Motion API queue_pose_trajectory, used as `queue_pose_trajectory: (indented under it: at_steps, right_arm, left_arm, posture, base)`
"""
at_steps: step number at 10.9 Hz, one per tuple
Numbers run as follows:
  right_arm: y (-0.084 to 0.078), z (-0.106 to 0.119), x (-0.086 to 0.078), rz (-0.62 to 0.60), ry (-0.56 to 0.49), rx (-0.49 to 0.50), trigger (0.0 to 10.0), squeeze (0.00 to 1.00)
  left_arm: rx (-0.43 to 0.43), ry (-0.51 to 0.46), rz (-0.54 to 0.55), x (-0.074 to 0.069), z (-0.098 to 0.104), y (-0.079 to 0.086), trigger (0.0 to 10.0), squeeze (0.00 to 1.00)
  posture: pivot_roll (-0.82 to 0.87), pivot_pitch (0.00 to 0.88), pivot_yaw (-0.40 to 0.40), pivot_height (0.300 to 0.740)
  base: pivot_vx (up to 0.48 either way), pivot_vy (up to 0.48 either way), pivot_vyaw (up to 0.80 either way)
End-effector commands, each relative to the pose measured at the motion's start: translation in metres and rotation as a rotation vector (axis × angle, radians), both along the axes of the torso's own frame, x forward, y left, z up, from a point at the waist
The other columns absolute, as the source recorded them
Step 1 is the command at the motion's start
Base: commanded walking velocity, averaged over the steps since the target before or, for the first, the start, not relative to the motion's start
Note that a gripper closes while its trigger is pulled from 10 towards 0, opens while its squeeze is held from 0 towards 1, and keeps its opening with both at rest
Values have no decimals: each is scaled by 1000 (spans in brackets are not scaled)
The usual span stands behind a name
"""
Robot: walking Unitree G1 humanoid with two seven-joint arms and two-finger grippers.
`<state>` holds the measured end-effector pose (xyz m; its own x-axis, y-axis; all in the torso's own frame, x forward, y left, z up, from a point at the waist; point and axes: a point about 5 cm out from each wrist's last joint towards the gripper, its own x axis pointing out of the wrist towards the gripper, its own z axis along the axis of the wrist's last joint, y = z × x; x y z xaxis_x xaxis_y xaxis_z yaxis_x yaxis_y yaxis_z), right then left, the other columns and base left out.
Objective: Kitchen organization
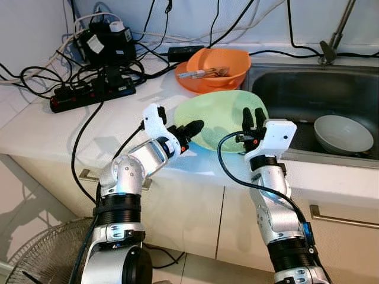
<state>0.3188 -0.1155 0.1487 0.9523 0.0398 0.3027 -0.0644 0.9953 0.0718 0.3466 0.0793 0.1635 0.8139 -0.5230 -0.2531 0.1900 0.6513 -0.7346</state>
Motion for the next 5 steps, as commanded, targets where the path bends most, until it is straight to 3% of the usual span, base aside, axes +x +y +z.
queue_pose_trajectory:
  at_steps: [1, 5]
  right_arm:
    - [2, -2, 2, 7, 27, 1, 10000, 0]
    - [3, -1, 3, 12, 29, 6, 10000, 0]
  left_arm:
    - [-6, 31, -7, -3, -7, -5, 0, 0]
    - [3, 32, 15, -6, -11, -1, 0, 0]
  posture:
    - [54, 0, 126, 740]
    - [60, 0, 123, 740]
  base:
    - [0, 0, 0]
    - [0, 0, 0]
